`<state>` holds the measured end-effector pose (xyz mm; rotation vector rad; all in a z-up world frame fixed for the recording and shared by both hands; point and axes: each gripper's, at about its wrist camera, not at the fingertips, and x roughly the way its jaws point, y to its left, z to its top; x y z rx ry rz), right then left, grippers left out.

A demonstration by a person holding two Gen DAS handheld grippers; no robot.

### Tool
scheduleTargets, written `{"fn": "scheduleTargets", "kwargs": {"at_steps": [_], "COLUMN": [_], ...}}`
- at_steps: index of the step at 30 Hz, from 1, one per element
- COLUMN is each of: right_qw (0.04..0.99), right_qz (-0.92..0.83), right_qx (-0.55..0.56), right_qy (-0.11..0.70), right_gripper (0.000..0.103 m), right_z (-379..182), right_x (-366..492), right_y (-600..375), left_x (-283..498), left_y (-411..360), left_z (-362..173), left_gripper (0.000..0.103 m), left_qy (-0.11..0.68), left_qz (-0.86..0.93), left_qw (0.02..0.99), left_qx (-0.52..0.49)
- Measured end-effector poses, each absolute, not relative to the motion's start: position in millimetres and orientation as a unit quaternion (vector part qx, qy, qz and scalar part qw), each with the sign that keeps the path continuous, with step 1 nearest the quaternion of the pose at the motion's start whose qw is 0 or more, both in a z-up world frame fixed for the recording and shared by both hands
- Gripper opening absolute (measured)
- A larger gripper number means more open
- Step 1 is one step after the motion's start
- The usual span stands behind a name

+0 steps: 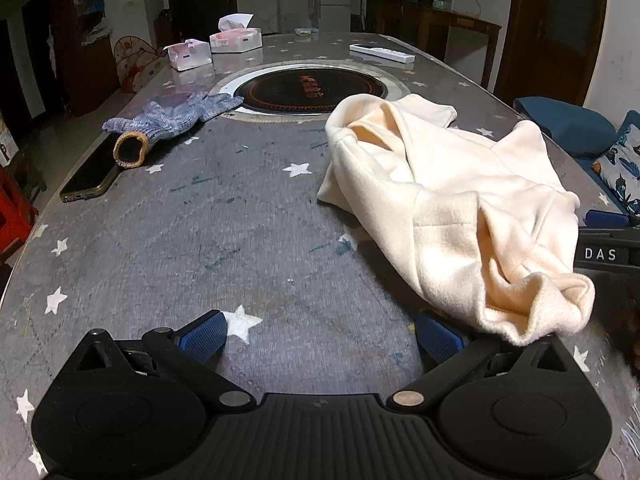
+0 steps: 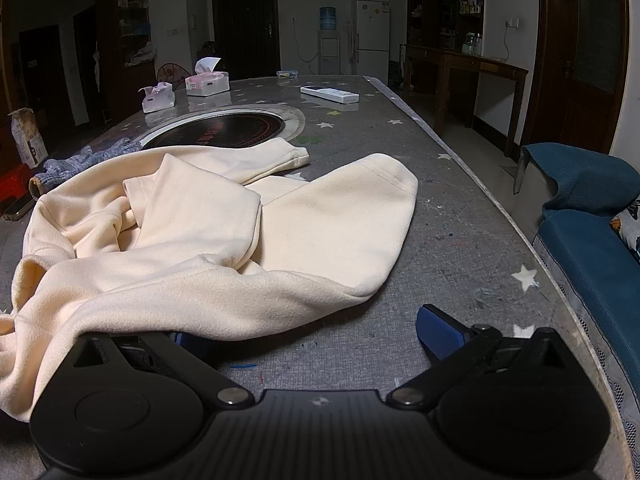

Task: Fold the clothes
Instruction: 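Move both grippers toward the crumpled cream sweatshirt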

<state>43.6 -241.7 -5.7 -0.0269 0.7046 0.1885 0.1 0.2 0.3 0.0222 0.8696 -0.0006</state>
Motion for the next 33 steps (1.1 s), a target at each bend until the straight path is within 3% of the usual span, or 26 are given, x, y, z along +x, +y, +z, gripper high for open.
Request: {"fn": "scheduleTargets", "kwargs": {"at_steps": [33], "right_qw": [0.942], "right_qz": [0.165], "right_qx": [-0.015], "right_qy": [0.291], "right_gripper": [0.103], "right_z": [42], "right_x": [-35], "right_y": [-257], "left_x": [-43], "left_y": [-1], "left_z": [34], "left_gripper": [0.103], "left_qy": [0.383], "left_qz": [0.013], "left_qw": [0.924], "left_qx": [0.016]}}
